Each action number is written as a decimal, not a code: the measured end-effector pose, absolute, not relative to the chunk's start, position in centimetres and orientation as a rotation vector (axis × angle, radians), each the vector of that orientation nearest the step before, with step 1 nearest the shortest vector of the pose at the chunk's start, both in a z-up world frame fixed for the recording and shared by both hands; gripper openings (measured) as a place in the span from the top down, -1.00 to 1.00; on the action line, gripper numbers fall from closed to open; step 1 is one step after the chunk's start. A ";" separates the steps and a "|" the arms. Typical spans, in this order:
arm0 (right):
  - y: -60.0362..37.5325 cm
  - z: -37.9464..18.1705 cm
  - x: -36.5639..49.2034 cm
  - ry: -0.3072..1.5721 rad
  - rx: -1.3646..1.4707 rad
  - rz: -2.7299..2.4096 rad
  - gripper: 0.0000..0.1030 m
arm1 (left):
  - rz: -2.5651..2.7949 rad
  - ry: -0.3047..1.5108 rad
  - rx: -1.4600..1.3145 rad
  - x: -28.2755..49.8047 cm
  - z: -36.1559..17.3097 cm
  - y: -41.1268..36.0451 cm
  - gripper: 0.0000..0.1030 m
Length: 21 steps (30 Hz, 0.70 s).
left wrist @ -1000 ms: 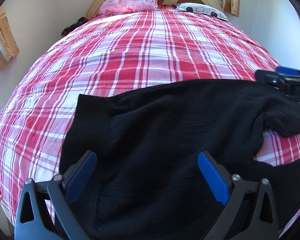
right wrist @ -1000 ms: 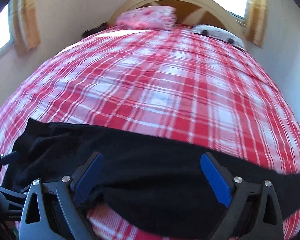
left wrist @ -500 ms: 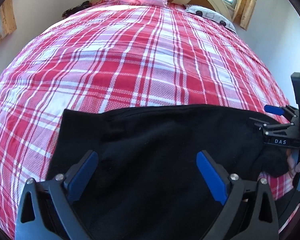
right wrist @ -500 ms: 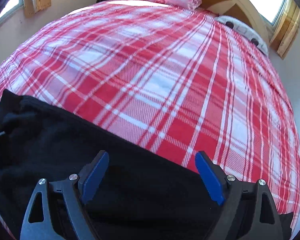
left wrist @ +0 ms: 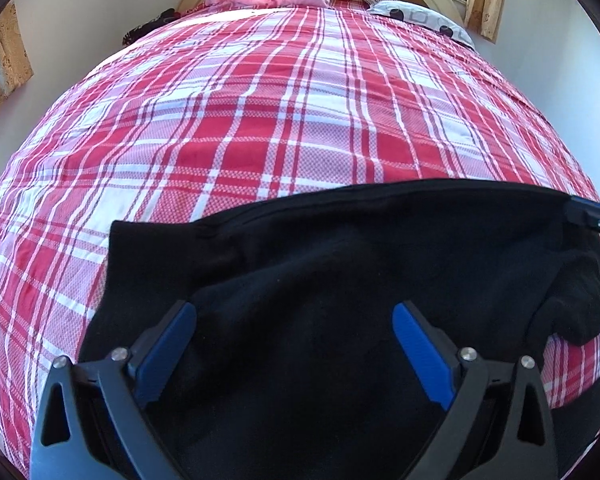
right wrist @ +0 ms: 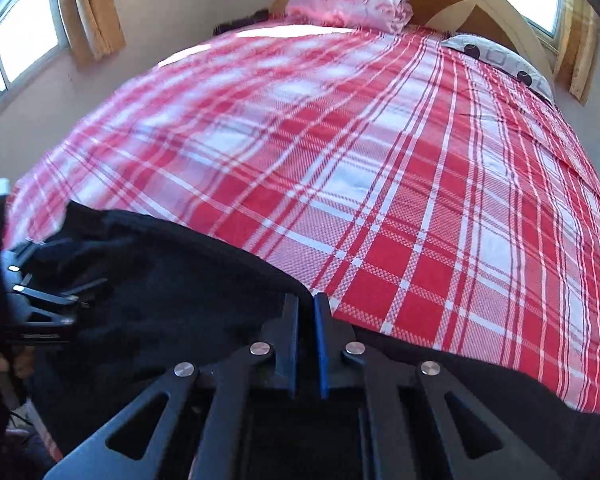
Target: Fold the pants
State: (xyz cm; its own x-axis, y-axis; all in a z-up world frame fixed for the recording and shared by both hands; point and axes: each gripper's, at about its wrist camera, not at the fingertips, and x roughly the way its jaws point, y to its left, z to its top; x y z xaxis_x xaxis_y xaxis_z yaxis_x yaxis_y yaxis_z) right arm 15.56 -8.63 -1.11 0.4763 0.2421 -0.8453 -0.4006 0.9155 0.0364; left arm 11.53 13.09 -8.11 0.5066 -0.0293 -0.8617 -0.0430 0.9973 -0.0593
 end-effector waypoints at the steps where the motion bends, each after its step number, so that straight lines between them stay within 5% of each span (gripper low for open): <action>1: -8.8 -0.4 14.8 0.985 -0.165 0.400 0.89 | 0.002 1.035 -0.080 11.2 -7.9 13.0 -0.96; 14: -8.6 0.9 -0.3 0.868 -0.062 0.480 0.99 | -0.073 0.883 -0.143 5.3 -4.4 15.2 -0.97; 21: -8.6 2.4 6.6 0.854 0.012 0.478 0.87 | -0.016 0.936 -0.099 6.1 -5.2 14.3 -0.97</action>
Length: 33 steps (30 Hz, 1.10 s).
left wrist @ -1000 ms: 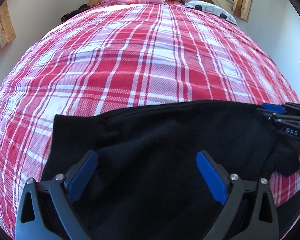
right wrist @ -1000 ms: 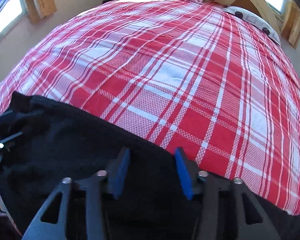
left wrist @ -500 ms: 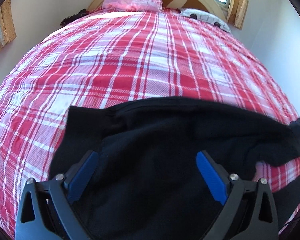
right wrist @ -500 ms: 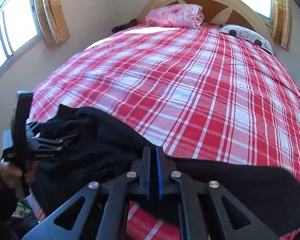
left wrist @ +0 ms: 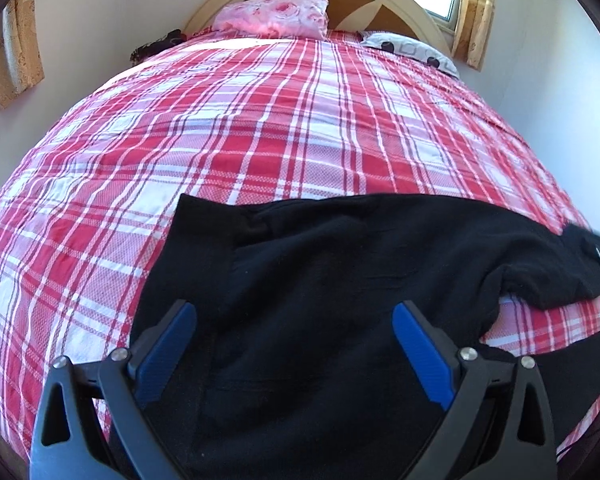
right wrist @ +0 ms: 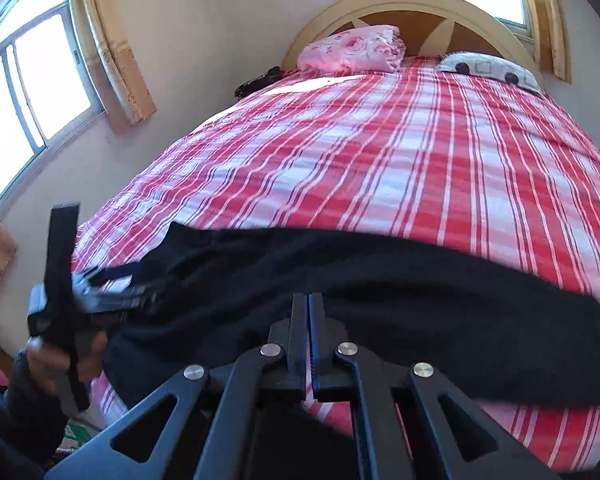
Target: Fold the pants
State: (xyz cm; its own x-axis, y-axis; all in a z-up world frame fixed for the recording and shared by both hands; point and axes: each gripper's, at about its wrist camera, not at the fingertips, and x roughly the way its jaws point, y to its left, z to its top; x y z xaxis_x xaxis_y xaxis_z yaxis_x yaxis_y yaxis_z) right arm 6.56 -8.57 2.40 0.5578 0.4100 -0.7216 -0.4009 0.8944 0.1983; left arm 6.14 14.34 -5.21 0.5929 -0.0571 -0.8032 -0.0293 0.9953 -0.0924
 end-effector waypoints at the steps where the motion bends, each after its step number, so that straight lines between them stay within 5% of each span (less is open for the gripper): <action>1: -8.5 2.2 7.5 0.866 -0.006 0.479 0.79 | -0.010 0.945 -0.082 6.6 -5.4 14.1 -0.97; 3: -7.9 0.6 11.6 0.919 -0.076 0.441 -0.05 | 0.004 0.964 -0.050 7.6 -5.8 13.6 -0.97; 4: -8.0 0.0 12.5 0.927 -0.094 0.427 -0.12 | 0.001 0.965 -0.045 7.6 -5.9 13.5 -0.97; 19: -9.4 -7.1 22.0 1.103 -0.280 0.475 -0.11 | -0.001 0.982 -0.082 10.0 -7.6 14.1 -0.97; 24: -9.4 -6.3 20.5 1.114 -0.242 0.512 0.89 | 0.008 0.984 -0.061 9.8 -7.7 13.7 -0.97; 33: -9.1 -0.4 12.2 0.883 -0.194 0.504 0.92 | 0.014 0.947 -0.121 8.3 -6.7 15.5 -0.97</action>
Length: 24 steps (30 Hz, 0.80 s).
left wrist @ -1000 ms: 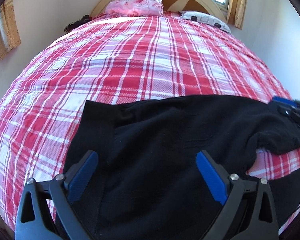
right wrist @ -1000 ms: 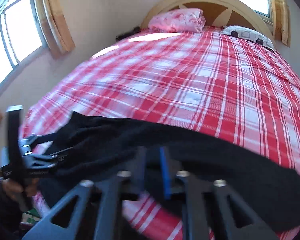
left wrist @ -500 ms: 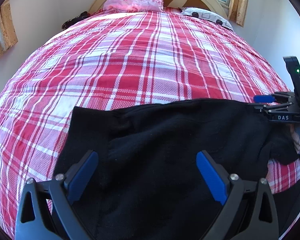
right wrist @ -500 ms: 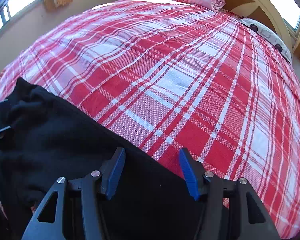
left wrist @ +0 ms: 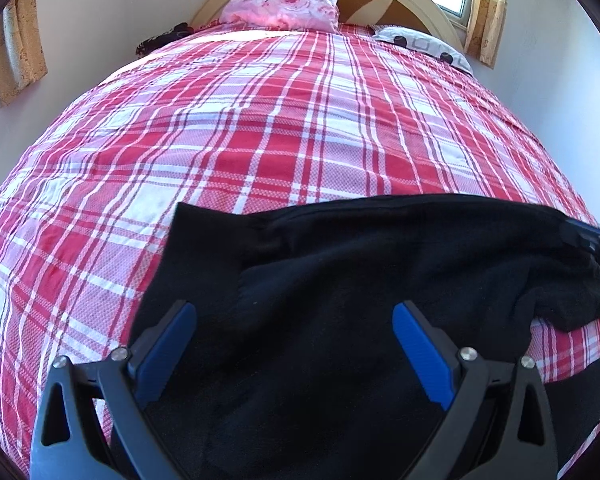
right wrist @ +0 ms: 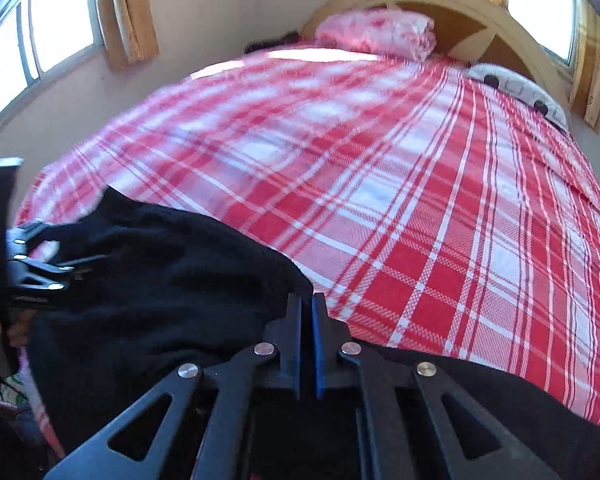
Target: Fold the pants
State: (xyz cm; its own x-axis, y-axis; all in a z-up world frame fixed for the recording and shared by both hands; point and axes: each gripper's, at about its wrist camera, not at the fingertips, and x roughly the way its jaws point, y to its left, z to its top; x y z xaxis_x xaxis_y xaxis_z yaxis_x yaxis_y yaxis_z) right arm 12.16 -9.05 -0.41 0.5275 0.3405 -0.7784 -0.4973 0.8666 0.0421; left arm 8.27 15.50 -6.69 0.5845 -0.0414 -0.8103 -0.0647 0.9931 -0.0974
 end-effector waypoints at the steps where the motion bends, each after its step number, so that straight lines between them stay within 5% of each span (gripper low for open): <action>1: -9.0 0.1 11.3 0.866 -0.191 0.508 0.92 | 0.014 0.943 -0.131 8.0 -6.6 15.8 -0.97; 10: -7.6 0.3 1.1 0.825 -0.209 0.551 0.92 | -0.016 0.894 -0.178 4.7 -5.7 17.9 -0.97; 24: -8.8 -4.5 -0.1 0.864 -0.101 0.506 0.91 | 0.032 0.978 -0.336 12.2 -3.6 17.9 -0.97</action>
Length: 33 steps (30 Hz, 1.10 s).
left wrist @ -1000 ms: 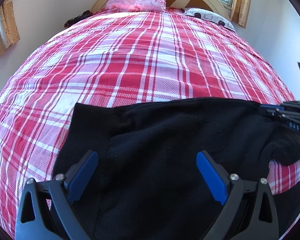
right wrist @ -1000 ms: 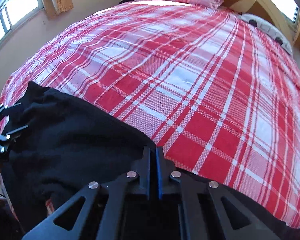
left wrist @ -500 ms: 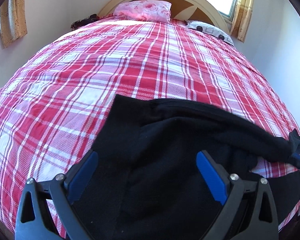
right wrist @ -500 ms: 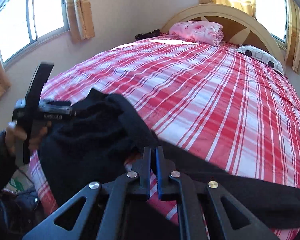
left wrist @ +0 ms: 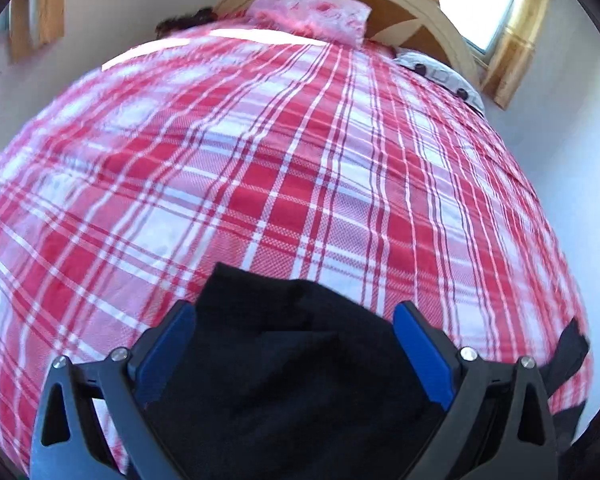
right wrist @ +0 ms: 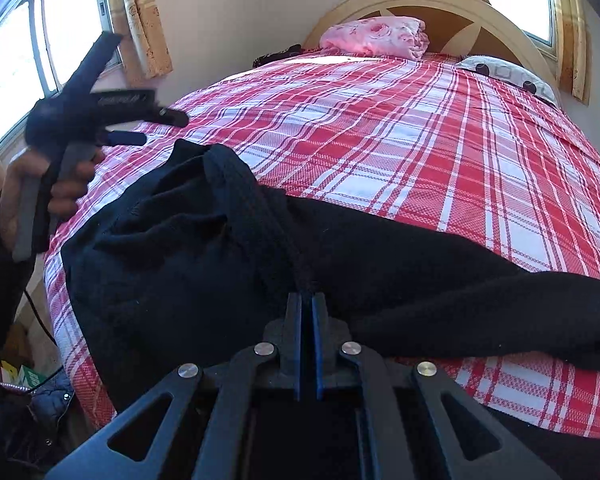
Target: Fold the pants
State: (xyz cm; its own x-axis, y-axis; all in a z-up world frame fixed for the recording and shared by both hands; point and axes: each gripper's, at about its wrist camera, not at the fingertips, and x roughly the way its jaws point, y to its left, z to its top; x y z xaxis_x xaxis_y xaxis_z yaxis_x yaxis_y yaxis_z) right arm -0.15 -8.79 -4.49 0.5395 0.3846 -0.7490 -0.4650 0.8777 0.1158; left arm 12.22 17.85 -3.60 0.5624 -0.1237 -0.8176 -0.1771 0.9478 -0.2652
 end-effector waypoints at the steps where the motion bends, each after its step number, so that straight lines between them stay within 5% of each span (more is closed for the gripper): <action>1: -8.9 -4.6 -0.1 0.864 -0.093 0.507 0.91 | 0.045 0.999 -0.350 12.7 -3.9 17.7 -0.97; 9: -9.4 -4.9 -0.1 0.854 -0.044 0.522 0.91 | 0.269 1.273 -0.360 17.7 -9.2 14.7 -0.93; 14: -9.1 -4.9 -0.2 0.850 -0.080 0.522 0.91 | 0.317 1.288 -0.336 18.5 -9.3 13.9 -0.90; 18: -9.4 -5.0 -0.1 0.853 -0.055 0.522 0.91 | 0.361 1.204 -0.314 18.4 -8.5 14.3 -0.35; 22: -9.2 -4.9 -0.3 0.848 -0.065 0.504 0.90 | 0.314 1.136 -0.356 17.2 -7.9 16.1 0.76; 23: -9.1 -4.9 -0.4 0.845 -0.070 0.501 0.90 | 0.261 1.122 -0.403 16.8 -7.8 16.9 0.87; 33: -12.0 -1.9 -1.6 0.672 0.213 0.434 0.87 | 0.054 0.896 -0.516 12.6 -4.9 18.3 0.91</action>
State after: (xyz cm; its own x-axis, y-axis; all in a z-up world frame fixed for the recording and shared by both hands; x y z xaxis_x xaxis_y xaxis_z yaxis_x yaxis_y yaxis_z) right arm -1.65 -11.97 -1.88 0.6981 0.4537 -0.5540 -0.3185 0.8897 0.3272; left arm 12.56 18.33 -4.94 0.6318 -0.1662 -0.7571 -0.2559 0.8772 -0.4062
